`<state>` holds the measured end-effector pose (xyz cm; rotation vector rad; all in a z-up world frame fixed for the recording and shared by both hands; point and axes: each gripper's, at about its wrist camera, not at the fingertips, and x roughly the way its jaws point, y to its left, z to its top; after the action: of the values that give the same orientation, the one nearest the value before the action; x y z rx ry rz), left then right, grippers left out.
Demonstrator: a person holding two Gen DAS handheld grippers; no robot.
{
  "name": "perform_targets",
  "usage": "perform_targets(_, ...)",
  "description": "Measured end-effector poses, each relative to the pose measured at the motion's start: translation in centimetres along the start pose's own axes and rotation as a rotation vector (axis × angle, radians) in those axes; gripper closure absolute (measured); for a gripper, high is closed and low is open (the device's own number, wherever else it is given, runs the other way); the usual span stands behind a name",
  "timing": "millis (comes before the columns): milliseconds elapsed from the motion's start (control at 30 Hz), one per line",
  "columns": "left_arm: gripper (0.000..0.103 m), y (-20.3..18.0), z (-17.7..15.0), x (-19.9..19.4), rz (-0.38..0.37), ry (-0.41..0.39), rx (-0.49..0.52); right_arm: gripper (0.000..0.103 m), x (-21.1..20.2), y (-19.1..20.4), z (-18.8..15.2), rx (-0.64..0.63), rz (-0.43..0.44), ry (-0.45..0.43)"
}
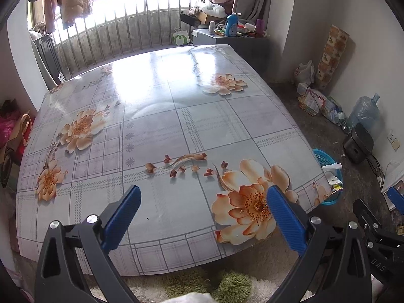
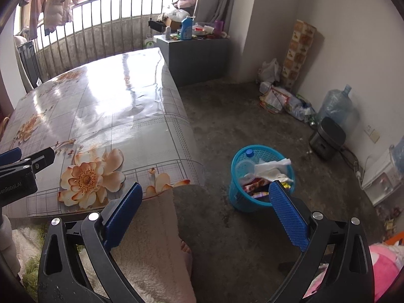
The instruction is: Collect trash
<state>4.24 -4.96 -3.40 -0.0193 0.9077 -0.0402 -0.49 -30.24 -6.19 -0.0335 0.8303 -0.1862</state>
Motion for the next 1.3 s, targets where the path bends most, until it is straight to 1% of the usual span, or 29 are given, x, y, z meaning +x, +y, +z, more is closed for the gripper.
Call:
perform_targets(167, 0.005, -0.5, 0.6, -0.2, -0.018, -0.001, -0.013, 0.007, -0.4, -0.6, -0.1, 0.025, -0.031, -0.004)
perform_targets(367, 0.005, -1.7, 1.2, -0.8, -0.038, -0.027, 0.012, 0.007, -1.3, -1.7, -0.2, 0.065, -0.071, -0.029)
perform_targets(467, 0.005, -2.1, 1.3, -0.8, -0.042, -0.026, 0.025, 0.007, -1.4, -2.0, -0.3, 0.075, -0.083, -0.034)
perform_targets(833, 0.005, -2.6, 1.2, -0.8, -0.036, -0.02, 0.035, 0.007, -1.1, -2.2, -0.4, 0.075, -0.065, -0.024)
perform_targets(1300, 0.005, -2.5, 1.1, -0.5, -0.036, -0.018, 0.044, 0.007, -1.1, -2.1, -0.5, 0.077, -0.067, -0.024)
